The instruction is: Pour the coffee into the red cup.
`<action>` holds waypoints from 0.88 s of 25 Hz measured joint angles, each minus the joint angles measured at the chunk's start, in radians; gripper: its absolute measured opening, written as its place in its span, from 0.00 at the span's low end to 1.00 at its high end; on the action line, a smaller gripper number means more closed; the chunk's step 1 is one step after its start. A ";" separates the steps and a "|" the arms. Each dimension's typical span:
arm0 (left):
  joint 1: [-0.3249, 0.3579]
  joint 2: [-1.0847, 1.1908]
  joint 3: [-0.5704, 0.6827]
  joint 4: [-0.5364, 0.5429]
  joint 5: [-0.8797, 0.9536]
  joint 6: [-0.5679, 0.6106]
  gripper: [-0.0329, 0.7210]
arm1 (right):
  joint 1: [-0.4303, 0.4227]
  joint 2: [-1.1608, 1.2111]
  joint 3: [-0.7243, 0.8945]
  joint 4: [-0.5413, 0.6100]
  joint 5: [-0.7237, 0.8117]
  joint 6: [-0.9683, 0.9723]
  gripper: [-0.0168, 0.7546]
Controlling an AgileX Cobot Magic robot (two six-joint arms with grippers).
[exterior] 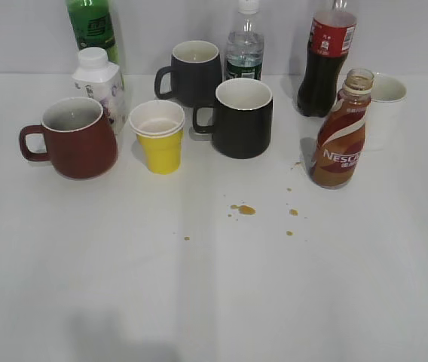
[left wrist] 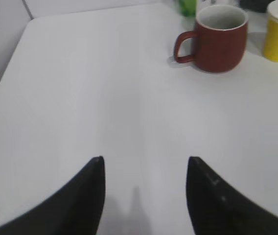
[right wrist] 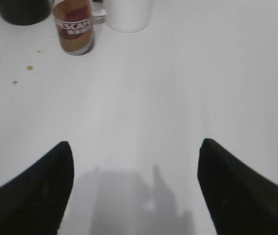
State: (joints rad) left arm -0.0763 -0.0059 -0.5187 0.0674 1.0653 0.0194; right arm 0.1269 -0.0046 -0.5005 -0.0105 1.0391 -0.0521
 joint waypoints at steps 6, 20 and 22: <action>0.035 -0.001 0.000 0.000 0.002 0.000 0.59 | -0.006 -0.001 0.000 0.001 0.001 0.000 0.79; 0.035 -0.001 0.000 0.000 0.002 0.000 0.59 | -0.006 -0.004 0.000 0.001 0.001 0.001 0.78; 0.035 -0.001 0.000 0.000 0.002 0.000 0.59 | -0.006 -0.004 0.000 0.001 0.001 0.001 0.78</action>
State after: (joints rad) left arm -0.0413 -0.0071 -0.5187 0.0674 1.0670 0.0194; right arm 0.1208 -0.0083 -0.5005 -0.0094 1.0405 -0.0514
